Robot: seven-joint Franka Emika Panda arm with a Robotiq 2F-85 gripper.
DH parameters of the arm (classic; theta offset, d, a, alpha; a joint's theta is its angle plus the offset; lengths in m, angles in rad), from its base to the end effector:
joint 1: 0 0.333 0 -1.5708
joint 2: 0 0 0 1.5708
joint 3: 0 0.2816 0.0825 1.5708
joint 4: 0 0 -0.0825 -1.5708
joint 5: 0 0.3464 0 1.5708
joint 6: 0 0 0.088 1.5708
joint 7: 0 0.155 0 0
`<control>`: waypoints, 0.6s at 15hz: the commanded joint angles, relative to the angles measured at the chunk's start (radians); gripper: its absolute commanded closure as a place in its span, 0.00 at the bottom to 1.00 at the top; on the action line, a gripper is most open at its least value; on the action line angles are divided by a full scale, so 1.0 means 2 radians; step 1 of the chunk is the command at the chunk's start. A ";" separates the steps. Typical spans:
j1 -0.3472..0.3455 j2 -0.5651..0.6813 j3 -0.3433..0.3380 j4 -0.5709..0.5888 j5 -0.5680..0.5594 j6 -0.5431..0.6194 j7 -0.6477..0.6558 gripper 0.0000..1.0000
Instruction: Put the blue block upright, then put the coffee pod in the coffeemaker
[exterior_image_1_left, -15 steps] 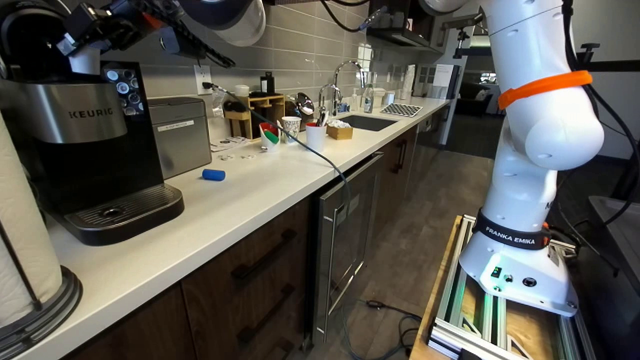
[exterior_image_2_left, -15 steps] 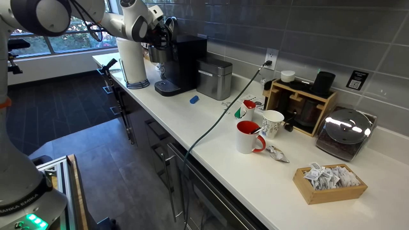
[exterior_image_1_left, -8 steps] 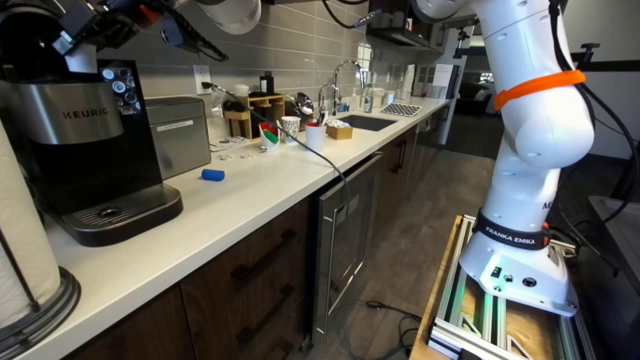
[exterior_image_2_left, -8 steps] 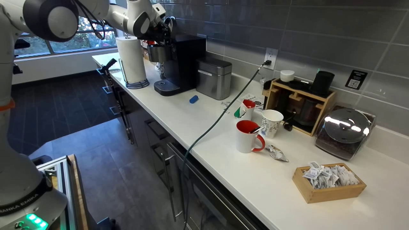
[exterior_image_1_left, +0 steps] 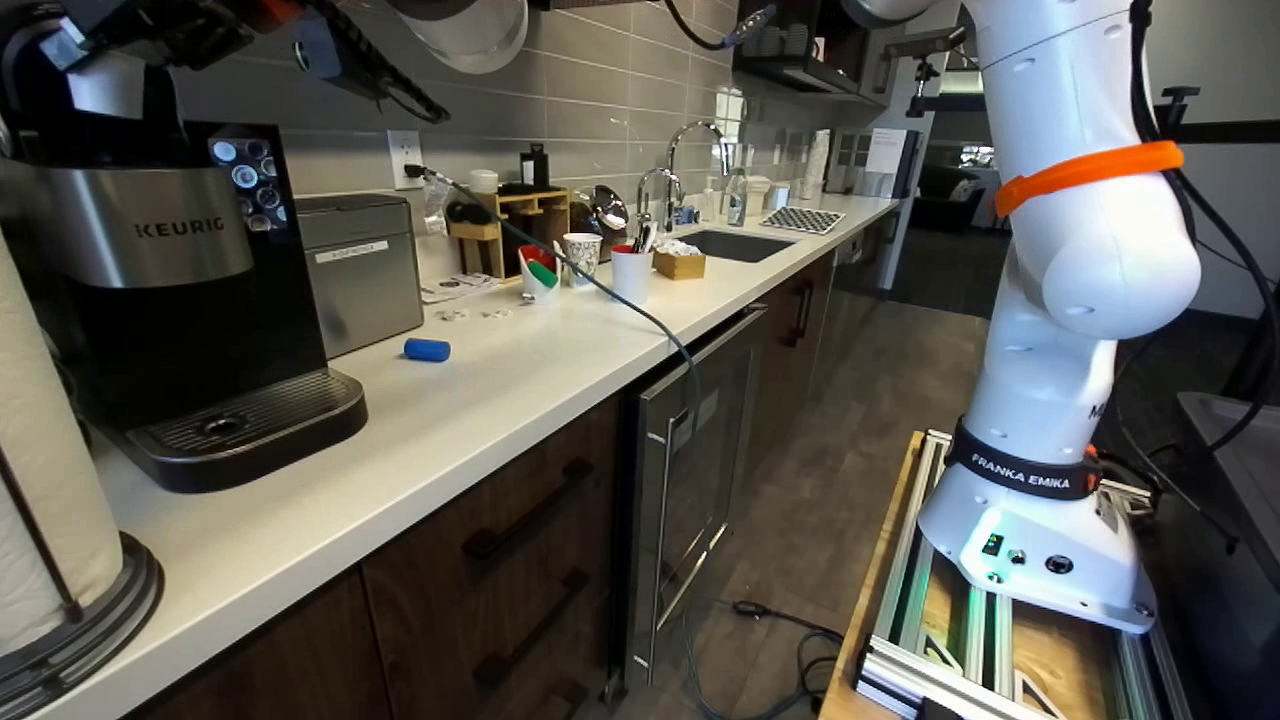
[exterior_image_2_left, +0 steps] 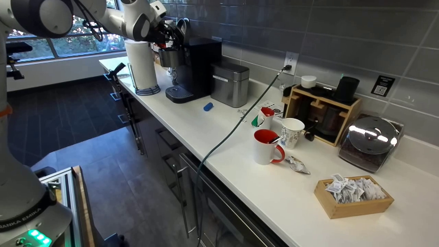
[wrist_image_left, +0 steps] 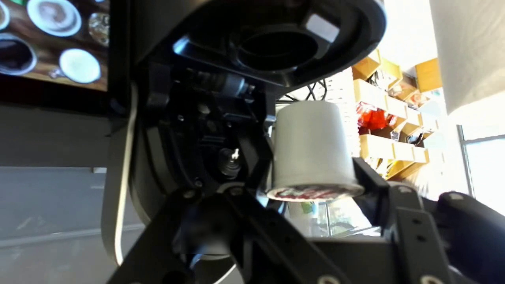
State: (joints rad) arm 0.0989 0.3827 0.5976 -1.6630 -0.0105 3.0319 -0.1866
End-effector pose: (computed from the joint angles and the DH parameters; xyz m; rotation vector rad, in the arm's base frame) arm 0.5711 0.3991 0.5055 -2.2465 -0.8660 -1.2921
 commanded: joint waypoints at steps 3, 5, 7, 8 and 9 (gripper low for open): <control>0.020 -0.041 -0.004 -0.068 0.012 0.022 0.050 0.71; 0.056 -0.056 -0.055 -0.081 0.008 0.019 0.075 0.71; 0.079 -0.074 -0.102 -0.099 -0.025 0.027 0.117 0.71; 0.097 -0.083 -0.131 -0.107 -0.040 0.029 0.137 0.71; 0.114 -0.090 -0.160 -0.111 -0.058 0.030 0.157 0.71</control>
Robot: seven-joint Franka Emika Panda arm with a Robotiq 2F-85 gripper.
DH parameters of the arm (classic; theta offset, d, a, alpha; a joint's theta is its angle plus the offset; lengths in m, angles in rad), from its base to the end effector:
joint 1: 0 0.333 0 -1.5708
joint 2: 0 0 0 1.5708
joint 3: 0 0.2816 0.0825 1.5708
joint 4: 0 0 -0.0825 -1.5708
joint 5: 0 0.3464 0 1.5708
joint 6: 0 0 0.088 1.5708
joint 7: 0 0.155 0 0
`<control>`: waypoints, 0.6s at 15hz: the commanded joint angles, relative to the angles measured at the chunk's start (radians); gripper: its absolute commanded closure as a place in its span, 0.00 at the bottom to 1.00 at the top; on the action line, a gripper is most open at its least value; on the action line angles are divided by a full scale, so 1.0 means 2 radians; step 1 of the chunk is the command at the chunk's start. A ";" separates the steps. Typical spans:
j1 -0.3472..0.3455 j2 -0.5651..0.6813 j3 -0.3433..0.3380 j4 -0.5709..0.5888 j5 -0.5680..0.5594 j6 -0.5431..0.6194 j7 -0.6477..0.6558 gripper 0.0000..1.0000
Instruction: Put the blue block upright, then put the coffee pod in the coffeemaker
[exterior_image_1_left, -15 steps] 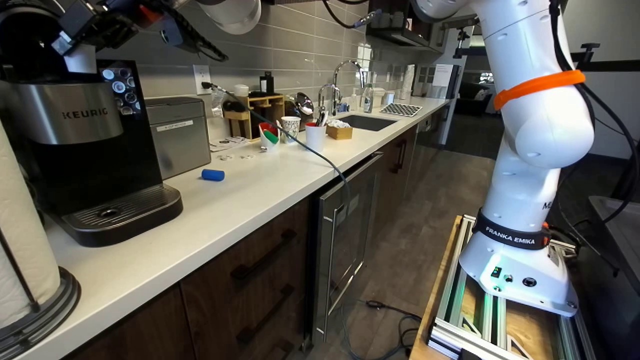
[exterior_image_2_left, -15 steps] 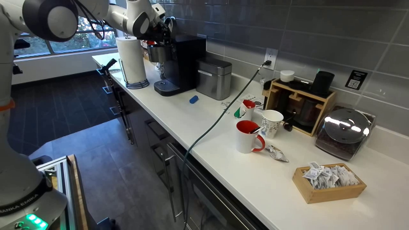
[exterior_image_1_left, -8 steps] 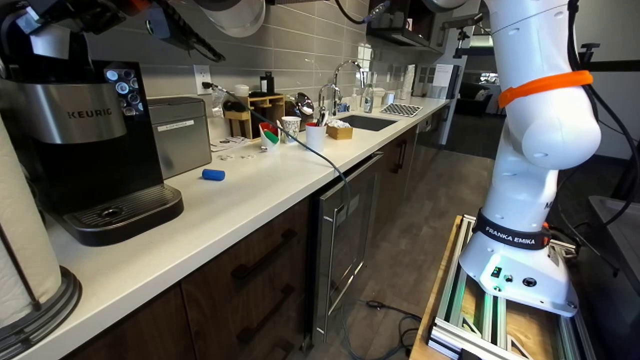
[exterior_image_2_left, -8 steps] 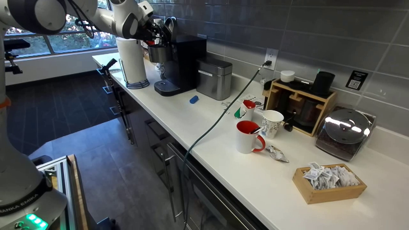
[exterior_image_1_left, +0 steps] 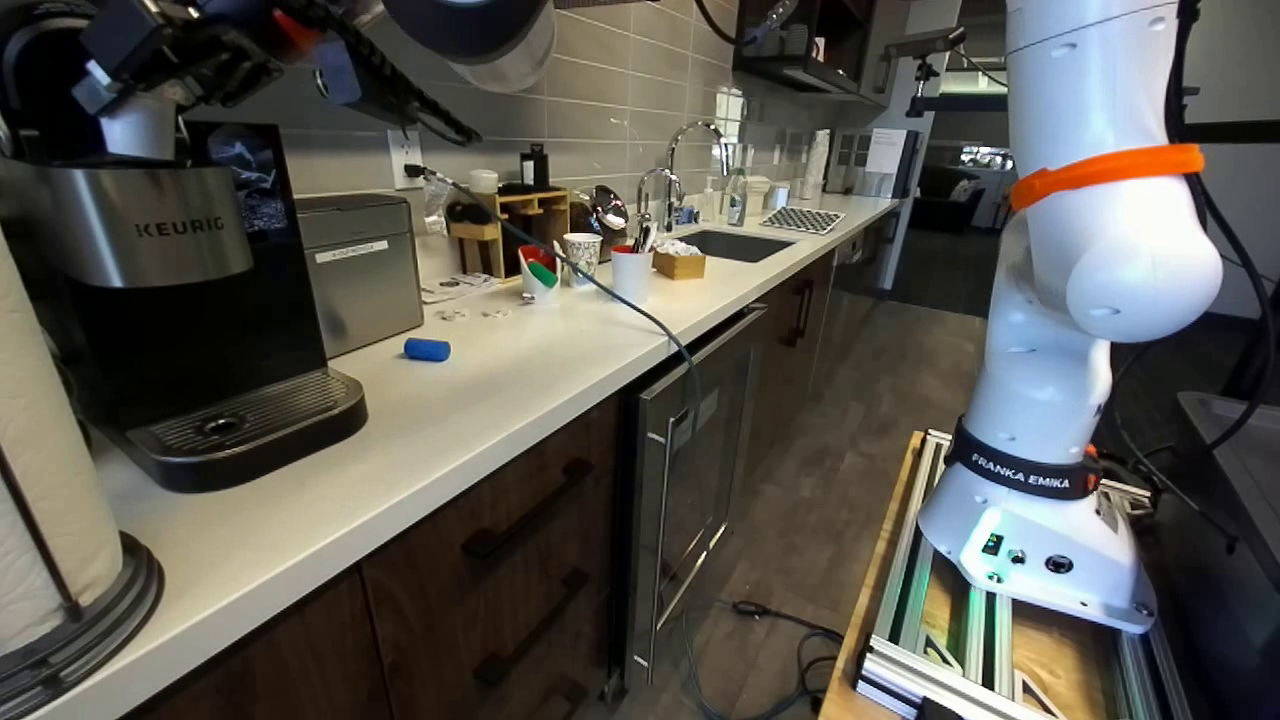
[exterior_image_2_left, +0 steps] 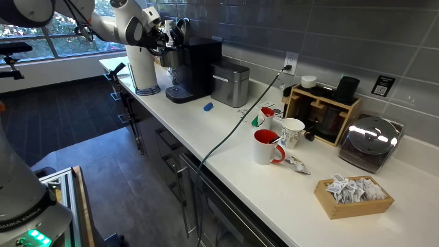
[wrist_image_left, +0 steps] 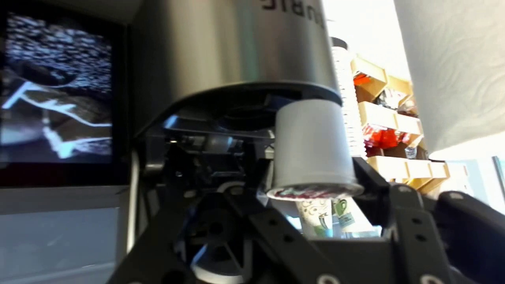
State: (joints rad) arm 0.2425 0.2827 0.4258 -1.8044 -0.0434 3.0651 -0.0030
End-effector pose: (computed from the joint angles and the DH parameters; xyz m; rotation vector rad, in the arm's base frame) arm 0.5438 0.3985 0.4831 -2.3392 -0.7680 -1.2446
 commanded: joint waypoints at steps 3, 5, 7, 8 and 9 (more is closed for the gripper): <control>0.075 -0.040 -0.125 -0.031 -0.089 0.006 0.105 0.71; 0.083 -0.032 -0.127 -0.017 -0.097 0.004 0.103 0.71; 0.088 -0.026 -0.123 -0.009 -0.097 0.005 0.094 0.71; 0.090 -0.022 -0.120 -0.005 -0.096 0.005 0.091 0.71; 0.093 -0.017 -0.120 -0.001 -0.097 0.006 0.087 0.71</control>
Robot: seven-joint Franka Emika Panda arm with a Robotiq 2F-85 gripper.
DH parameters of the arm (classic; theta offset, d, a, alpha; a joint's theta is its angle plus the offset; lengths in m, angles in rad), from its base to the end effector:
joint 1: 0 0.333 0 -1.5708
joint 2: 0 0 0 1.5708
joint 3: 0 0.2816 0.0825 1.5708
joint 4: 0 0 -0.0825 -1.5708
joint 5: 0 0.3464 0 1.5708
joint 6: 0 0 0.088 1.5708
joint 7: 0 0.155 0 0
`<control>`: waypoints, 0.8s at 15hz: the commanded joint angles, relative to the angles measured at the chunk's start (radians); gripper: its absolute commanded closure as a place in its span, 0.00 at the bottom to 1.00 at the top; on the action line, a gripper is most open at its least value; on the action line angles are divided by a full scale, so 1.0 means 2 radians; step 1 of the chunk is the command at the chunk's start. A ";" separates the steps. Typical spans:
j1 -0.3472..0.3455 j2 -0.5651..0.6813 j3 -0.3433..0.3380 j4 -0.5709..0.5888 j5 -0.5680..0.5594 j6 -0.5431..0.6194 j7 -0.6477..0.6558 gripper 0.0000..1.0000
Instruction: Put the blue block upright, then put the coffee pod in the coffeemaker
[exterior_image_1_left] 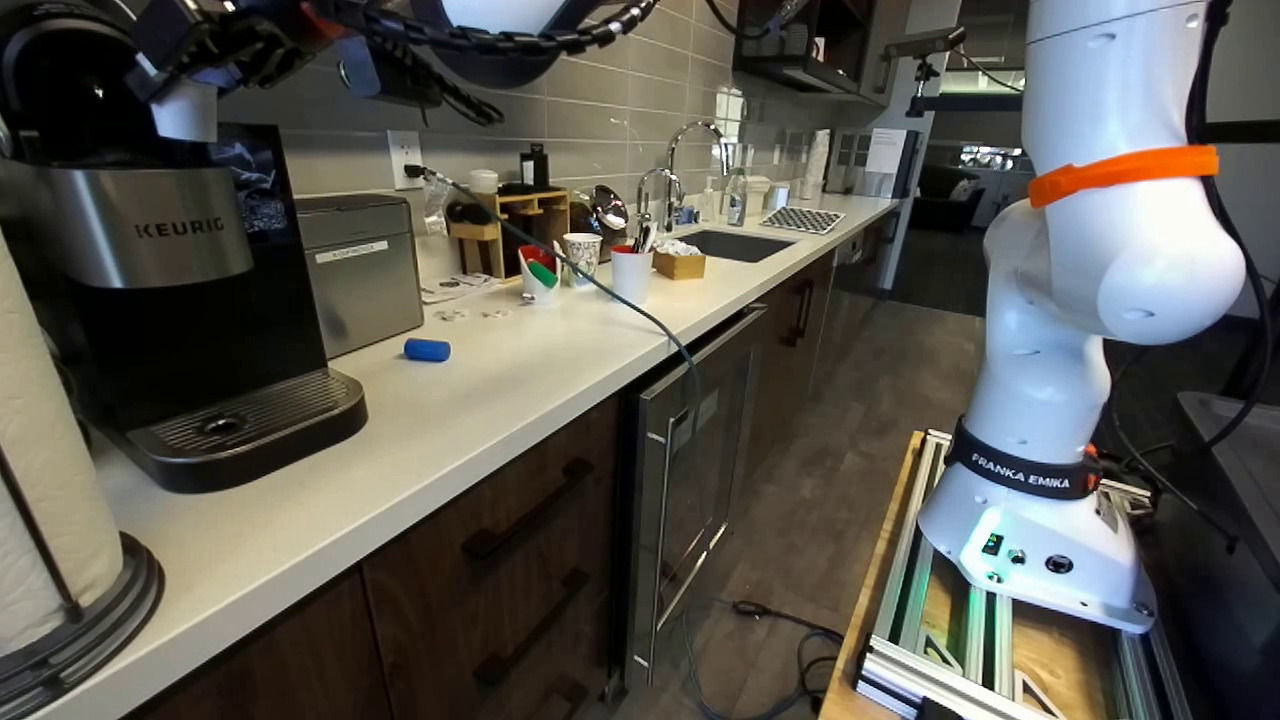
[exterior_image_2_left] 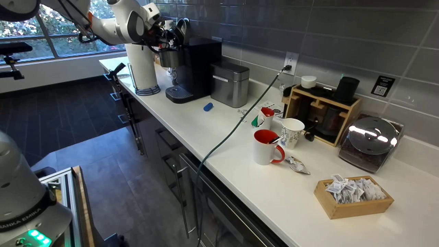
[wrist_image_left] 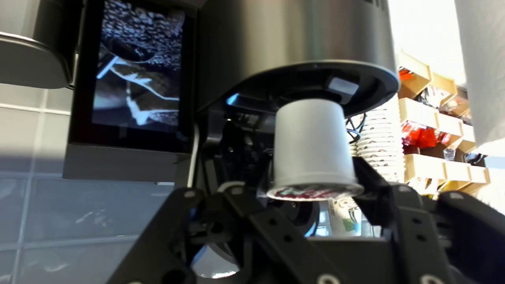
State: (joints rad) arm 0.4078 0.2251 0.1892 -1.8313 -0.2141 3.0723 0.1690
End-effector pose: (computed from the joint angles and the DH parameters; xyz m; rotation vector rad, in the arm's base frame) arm 0.5462 0.3791 0.4951 -2.4012 -0.7496 -1.3469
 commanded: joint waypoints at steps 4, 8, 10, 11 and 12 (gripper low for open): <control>0.033 0.016 -0.038 0.019 -0.036 -0.006 0.020 0.71; 0.048 0.028 -0.071 0.036 -0.056 -0.008 0.021 0.71; 0.045 0.039 -0.063 0.049 -0.046 -0.007 0.006 0.71; 0.042 0.046 -0.054 0.056 -0.041 -0.007 -0.004 0.71; 0.043 0.050 -0.051 0.064 -0.042 -0.010 -0.008 0.71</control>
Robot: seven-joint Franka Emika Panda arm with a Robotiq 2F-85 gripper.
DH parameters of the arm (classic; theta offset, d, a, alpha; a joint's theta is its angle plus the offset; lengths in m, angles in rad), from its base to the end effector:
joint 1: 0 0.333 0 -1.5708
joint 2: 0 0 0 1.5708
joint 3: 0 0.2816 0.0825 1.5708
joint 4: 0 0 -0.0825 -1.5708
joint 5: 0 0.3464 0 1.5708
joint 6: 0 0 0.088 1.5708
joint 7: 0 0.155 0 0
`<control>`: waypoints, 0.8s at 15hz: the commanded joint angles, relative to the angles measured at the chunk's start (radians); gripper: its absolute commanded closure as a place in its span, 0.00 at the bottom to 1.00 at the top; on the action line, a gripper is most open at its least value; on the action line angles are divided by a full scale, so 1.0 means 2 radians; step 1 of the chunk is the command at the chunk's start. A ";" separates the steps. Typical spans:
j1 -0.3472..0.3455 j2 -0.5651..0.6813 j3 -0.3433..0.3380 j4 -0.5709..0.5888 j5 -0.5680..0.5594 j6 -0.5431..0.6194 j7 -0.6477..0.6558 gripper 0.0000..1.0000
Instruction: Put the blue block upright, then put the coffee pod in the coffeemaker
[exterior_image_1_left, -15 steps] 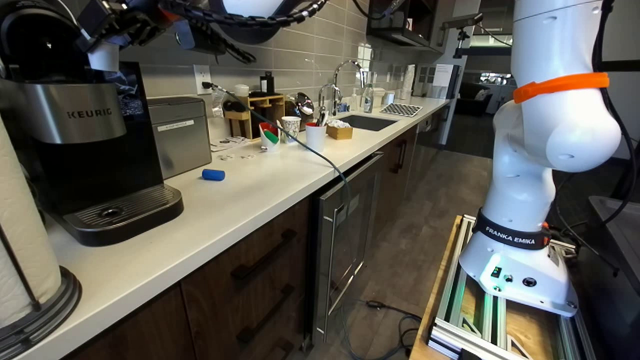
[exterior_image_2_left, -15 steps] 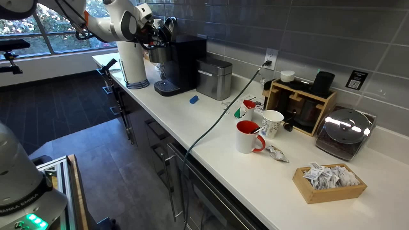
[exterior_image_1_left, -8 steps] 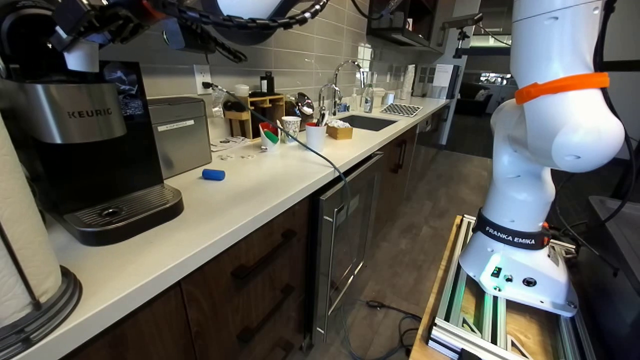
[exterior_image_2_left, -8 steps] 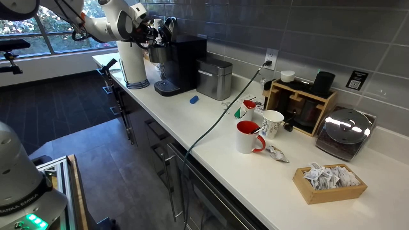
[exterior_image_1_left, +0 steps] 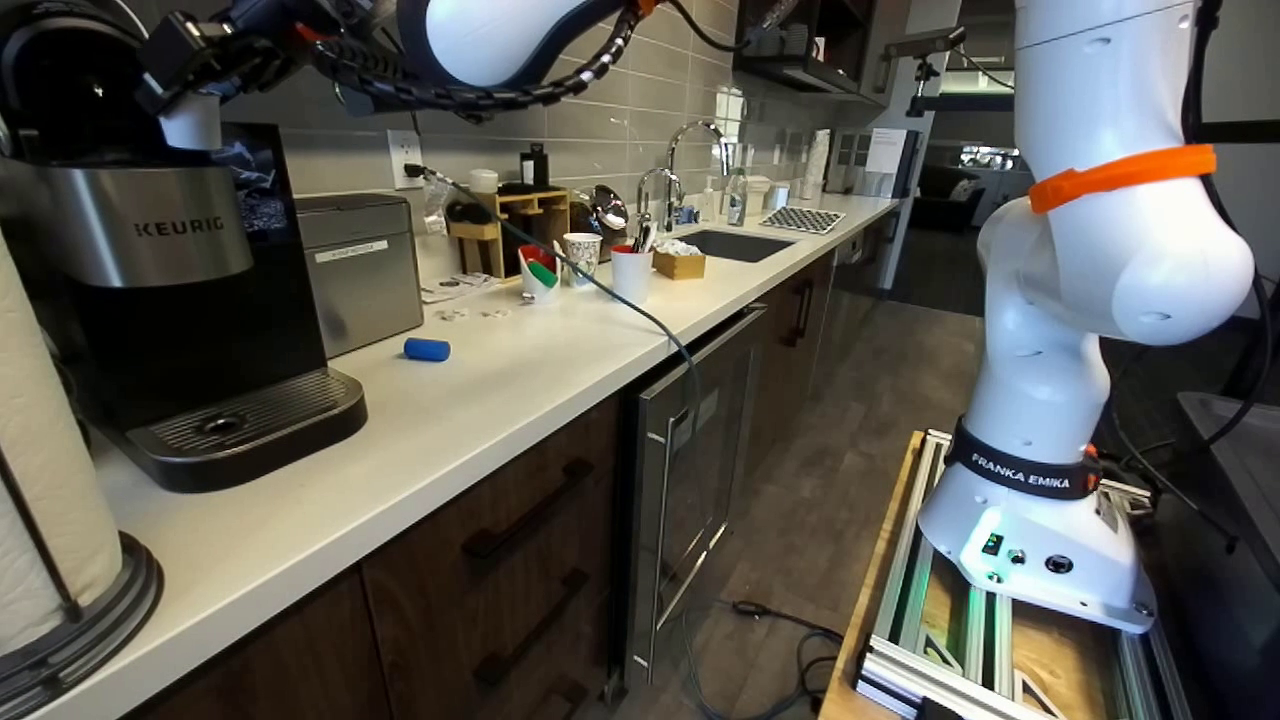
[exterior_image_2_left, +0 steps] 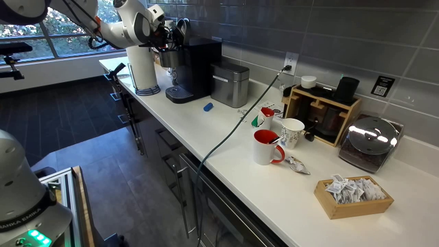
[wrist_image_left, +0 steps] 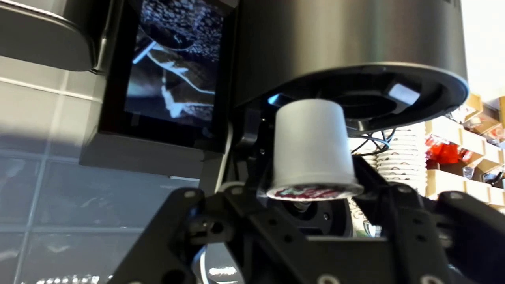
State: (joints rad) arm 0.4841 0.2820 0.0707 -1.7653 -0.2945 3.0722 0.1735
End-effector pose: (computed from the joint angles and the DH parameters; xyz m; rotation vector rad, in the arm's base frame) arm 0.5687 0.3729 0.4876 -2.4319 -0.8193 -1.4160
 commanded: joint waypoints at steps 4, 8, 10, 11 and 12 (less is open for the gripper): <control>-0.003 0.043 0.033 0.055 0.005 -0.010 -0.029 0.71; -0.013 0.062 0.051 0.073 0.010 -0.011 -0.041 0.71; -0.015 0.067 0.053 0.077 0.010 -0.011 -0.039 0.71; -0.014 0.067 0.050 0.076 0.009 -0.011 -0.036 0.71; -0.012 0.066 0.047 0.077 0.007 -0.011 -0.033 0.71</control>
State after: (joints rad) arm 0.4675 0.3999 0.1570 -1.6375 -0.2887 3.0716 0.1145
